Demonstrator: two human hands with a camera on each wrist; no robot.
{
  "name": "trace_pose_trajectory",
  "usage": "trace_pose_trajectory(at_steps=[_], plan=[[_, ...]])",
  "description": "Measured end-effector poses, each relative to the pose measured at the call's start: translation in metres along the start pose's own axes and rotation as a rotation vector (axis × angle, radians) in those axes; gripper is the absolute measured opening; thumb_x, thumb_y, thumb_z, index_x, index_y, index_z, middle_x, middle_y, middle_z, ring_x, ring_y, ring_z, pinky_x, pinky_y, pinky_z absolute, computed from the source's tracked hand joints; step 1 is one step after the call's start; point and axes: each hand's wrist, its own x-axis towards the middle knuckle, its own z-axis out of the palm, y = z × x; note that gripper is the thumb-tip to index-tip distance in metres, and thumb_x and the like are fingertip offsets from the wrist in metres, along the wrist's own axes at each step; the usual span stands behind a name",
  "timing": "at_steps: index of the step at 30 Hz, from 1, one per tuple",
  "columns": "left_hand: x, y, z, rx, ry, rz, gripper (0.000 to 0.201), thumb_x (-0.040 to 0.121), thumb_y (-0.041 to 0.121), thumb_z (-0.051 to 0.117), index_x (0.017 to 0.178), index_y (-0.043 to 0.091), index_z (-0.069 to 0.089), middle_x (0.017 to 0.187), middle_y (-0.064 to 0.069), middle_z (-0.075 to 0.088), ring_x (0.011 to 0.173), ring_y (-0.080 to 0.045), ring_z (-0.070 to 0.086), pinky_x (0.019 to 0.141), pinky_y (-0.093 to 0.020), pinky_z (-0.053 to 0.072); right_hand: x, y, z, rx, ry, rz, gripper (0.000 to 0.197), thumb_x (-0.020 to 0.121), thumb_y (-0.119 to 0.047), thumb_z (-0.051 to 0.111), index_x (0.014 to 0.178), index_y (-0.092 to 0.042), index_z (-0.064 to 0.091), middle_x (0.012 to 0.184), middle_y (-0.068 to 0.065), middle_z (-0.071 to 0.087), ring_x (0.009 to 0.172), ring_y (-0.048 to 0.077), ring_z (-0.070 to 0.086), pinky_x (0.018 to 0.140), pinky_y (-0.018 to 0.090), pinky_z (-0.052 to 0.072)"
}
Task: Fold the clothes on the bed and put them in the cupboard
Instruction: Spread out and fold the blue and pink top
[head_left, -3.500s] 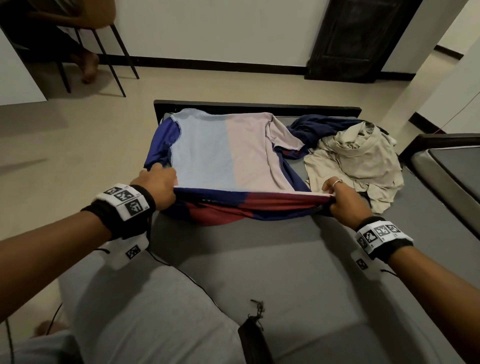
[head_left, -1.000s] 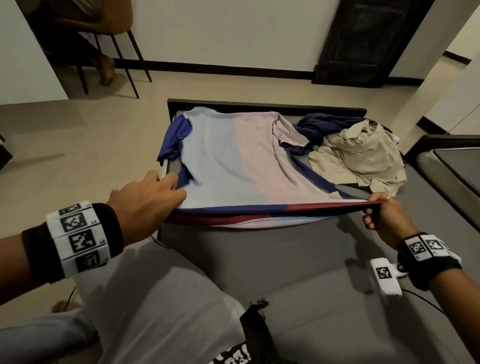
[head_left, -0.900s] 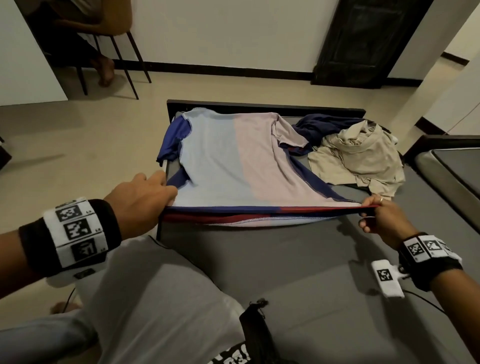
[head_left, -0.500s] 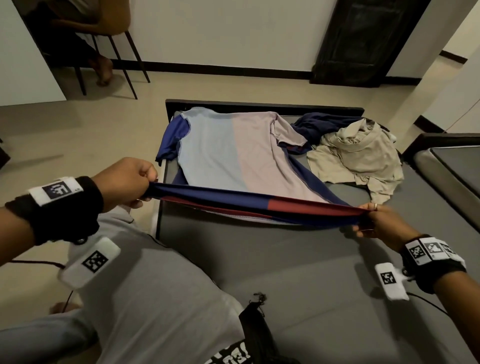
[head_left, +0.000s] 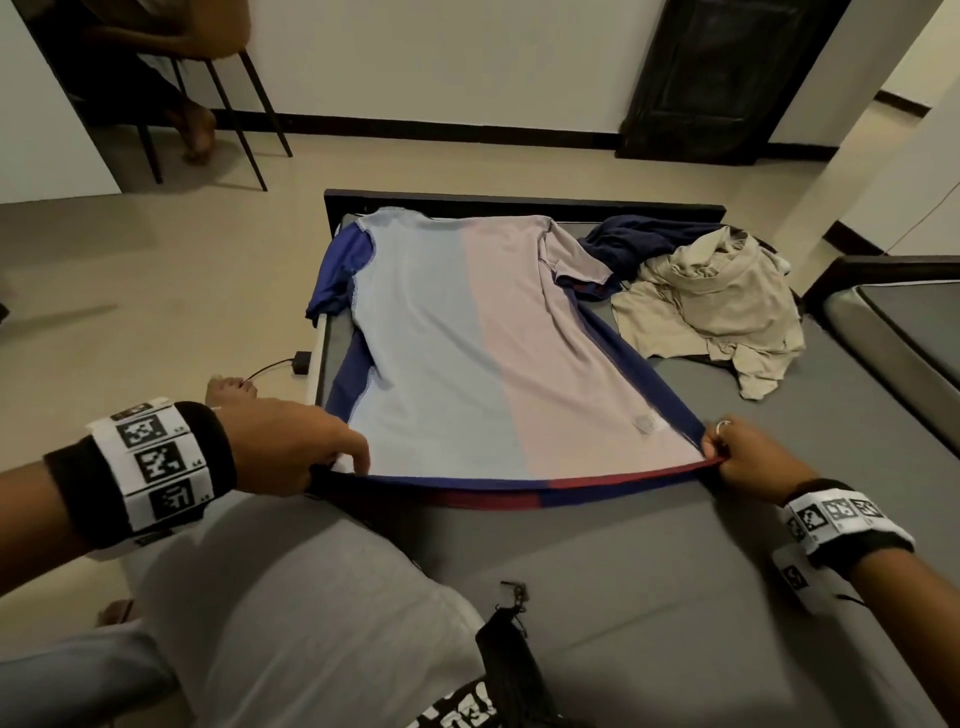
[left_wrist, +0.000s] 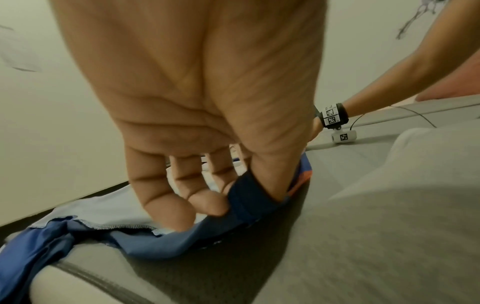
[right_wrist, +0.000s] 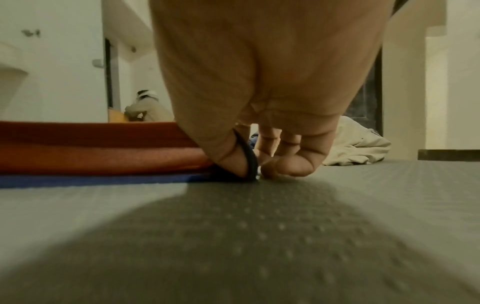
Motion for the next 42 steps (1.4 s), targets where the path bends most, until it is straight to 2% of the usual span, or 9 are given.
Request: trace_pose_trajectory(at_steps=[4,7,11,15,20,25,31,35,42], plan=[[0.006,0.007,-0.002,0.084,0.016,0.043,0.003,0.093,0.035,0.054,0.092,0.038,0.055,0.094,0.016,0.057,0.073,-0.003,0.044,0.067,-0.027,0.031,0.000,0.000,0.003,-0.009,0.033,-0.037,0.019,0.084,-0.006,0.068,0.070,-0.014,0.057,0.092,0.000,0.053,0.079,0.019,0.054,0.066,0.028,0.040],[0.007,0.011,0.002,0.103,0.031,-0.001,0.014,0.088,0.041,0.054,0.083,0.028,0.051,0.076,0.008,0.052,0.071,-0.007,0.049,0.059,-0.023,0.028,0.000,0.000,0.004,0.038,0.087,-0.016,0.020,0.086,-0.005,0.067,0.070,-0.014,0.059,0.088,0.003,0.057,0.079,0.025,0.058,0.066,0.029,0.042],[0.006,0.020,0.002,0.164,0.171,-0.108,0.028,0.097,0.048,0.044,0.086,0.024,0.054,0.070,0.006,0.048,0.075,-0.013,0.060,0.069,-0.027,0.040,-0.005,-0.007,0.000,0.134,0.307,0.040,0.018,0.085,0.006,0.057,0.078,-0.010,0.061,0.075,0.008,0.060,0.073,0.025,0.058,0.060,0.029,0.038],[0.004,0.015,0.012,-0.001,0.391,-0.229,0.008,0.100,0.033,0.044,0.097,0.026,0.040,0.071,0.008,0.042,0.063,-0.008,0.046,0.073,-0.031,0.048,-0.010,-0.007,-0.006,0.285,0.565,0.078,0.025,0.081,0.015,0.050,0.090,-0.009,0.051,0.075,0.007,0.057,0.067,0.021,0.054,0.058,0.030,0.040],[-0.008,0.016,0.023,0.048,0.388,-0.288,0.012,0.100,0.028,0.040,0.108,0.024,0.033,0.076,0.005,0.048,0.068,-0.016,0.056,0.073,-0.039,0.056,-0.012,-0.007,-0.001,0.137,0.367,0.072,0.041,0.083,0.013,0.048,0.100,-0.024,0.044,0.081,0.007,0.057,0.067,0.025,0.060,0.056,0.031,0.043],[-0.009,0.029,0.024,0.151,0.393,-0.317,0.007,0.101,0.016,0.040,0.106,0.018,0.045,0.080,-0.004,0.045,0.072,-0.027,0.060,0.079,-0.043,0.054,-0.015,-0.003,0.005,0.031,0.324,-0.091,0.037,0.082,0.012,0.051,0.102,-0.020,0.052,0.085,0.006,0.058,0.074,0.022,0.056,0.065,0.036,0.045],[-0.001,0.022,0.025,0.115,0.073,-0.153,0.017,0.099,0.024,0.043,0.108,0.019,0.056,0.104,-0.001,0.062,0.090,-0.019,0.064,0.077,-0.030,0.053,-0.004,-0.008,0.009,-0.018,0.076,-0.003,0.034,0.081,0.012,0.049,0.086,-0.020,0.061,0.092,0.006,0.063,0.085,0.023,0.058,0.075,0.034,0.042],[0.017,0.004,0.024,-0.103,-0.090,-0.138,0.024,0.093,0.033,0.052,0.090,0.018,0.070,0.088,0.000,0.069,0.078,-0.015,0.064,0.078,-0.032,0.056,0.003,-0.007,0.006,0.000,-0.002,0.125,0.030,0.084,0.007,0.051,0.083,-0.019,0.066,0.089,0.005,0.065,0.084,0.020,0.060,0.071,0.032,0.045],[0.047,-0.007,0.021,-0.260,-0.209,-0.090,0.058,0.092,0.068,0.047,0.065,0.017,0.057,0.061,0.003,0.049,0.060,-0.016,0.044,0.066,-0.031,0.040,0.006,-0.011,-0.005,-0.168,-0.175,0.220,0.006,0.092,-0.013,0.064,0.091,-0.020,0.063,0.098,0.005,0.062,0.086,0.017,0.058,0.066,0.023,0.040]])
